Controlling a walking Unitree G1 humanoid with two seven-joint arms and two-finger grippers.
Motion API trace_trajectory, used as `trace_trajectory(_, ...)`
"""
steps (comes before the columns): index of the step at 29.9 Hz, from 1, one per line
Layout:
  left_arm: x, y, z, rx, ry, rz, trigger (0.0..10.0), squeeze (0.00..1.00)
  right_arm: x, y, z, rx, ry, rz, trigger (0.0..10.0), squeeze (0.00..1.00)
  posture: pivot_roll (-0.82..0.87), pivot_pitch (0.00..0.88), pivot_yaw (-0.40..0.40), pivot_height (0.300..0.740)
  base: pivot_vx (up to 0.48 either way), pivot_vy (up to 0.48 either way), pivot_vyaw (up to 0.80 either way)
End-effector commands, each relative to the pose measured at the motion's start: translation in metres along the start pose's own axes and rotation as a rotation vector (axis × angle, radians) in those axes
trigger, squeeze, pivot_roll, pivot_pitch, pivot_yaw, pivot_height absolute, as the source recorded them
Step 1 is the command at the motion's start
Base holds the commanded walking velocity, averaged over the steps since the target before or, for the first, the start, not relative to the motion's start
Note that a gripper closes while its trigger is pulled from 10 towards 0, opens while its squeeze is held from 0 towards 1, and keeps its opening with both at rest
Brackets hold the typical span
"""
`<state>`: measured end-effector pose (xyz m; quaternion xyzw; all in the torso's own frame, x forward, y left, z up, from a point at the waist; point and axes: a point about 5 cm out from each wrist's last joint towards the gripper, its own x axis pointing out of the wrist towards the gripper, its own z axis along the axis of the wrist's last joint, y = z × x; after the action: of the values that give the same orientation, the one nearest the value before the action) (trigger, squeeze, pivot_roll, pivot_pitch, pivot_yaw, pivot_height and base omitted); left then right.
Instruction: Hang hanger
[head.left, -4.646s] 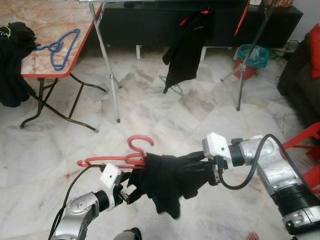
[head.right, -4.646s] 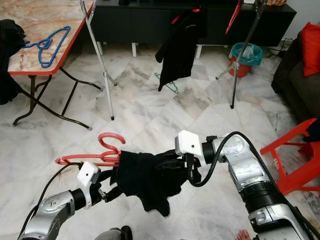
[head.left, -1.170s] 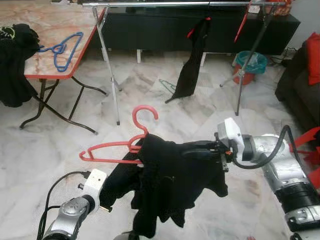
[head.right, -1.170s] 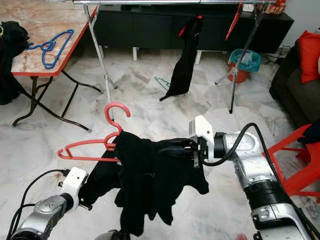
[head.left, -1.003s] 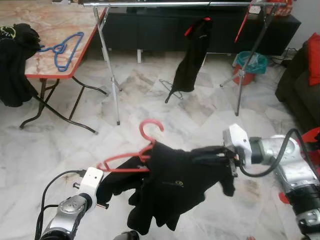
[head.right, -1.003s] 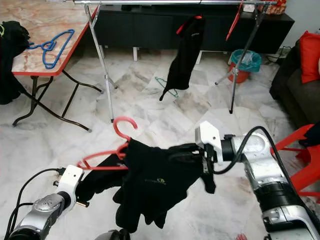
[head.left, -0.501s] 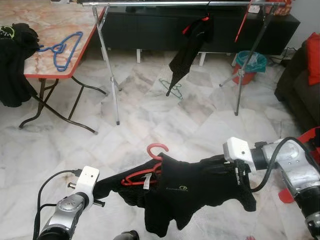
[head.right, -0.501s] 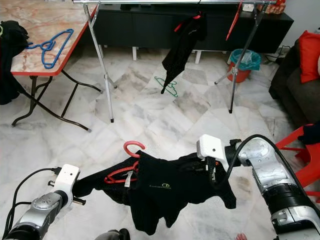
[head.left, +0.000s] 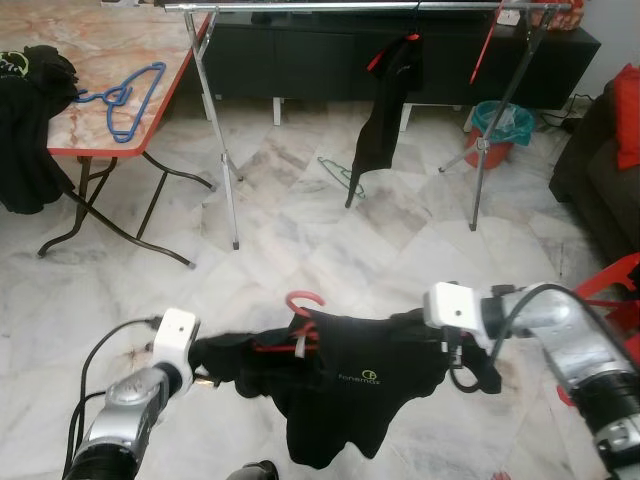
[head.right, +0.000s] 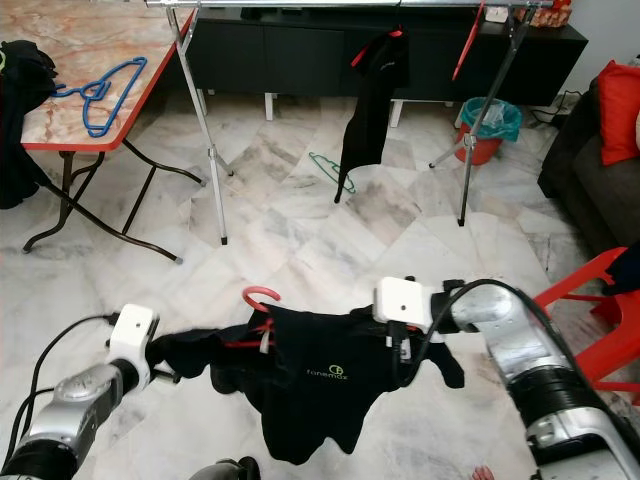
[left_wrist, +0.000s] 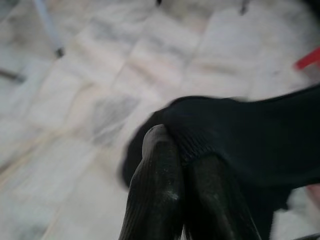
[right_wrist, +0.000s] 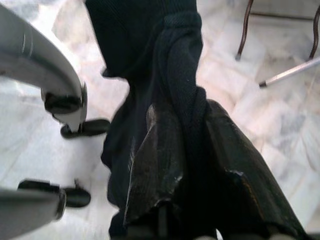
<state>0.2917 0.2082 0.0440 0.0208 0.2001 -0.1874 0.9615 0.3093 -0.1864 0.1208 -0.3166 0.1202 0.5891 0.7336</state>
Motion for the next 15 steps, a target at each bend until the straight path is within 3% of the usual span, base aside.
trace_trajectory(1,-0.002,-0.010,0.000,0.005,0.000,-0.074,10.0,0.00,-0.003,-0.005,0.007,0.002,-0.064,-0.035,10.0,0.00,0.03,0.108,-0.028,0.740,0.000,0.000,0.00)
trace_trajectory(5,-0.002,-0.022,0.014,0.010,-0.043,-0.162,10.0,0.00,0.005,0.002,0.007,0.011,-0.074,-0.019,10.0,0.00,0.03,0.108,-0.027,0.740,0.000,0.000,0.00)
trace_trajectory(11,-0.001,-0.024,0.030,0.001,-0.090,-0.170,10.0,0.00,0.016,0.009,-0.002,0.013,-0.022,-0.016,10.0,0.00,0.04,0.108,-0.027,0.740,0.000,0.000,0.00)
trace_trajectory(15,-0.002,-0.029,0.041,-0.009,-0.119,-0.199,10.0,0.00,0.023,0.004,-0.006,0.012,0.017,-0.112,10.0,0.00,0.04,0.107,-0.027,0.740,0.000,0.000,0.00)
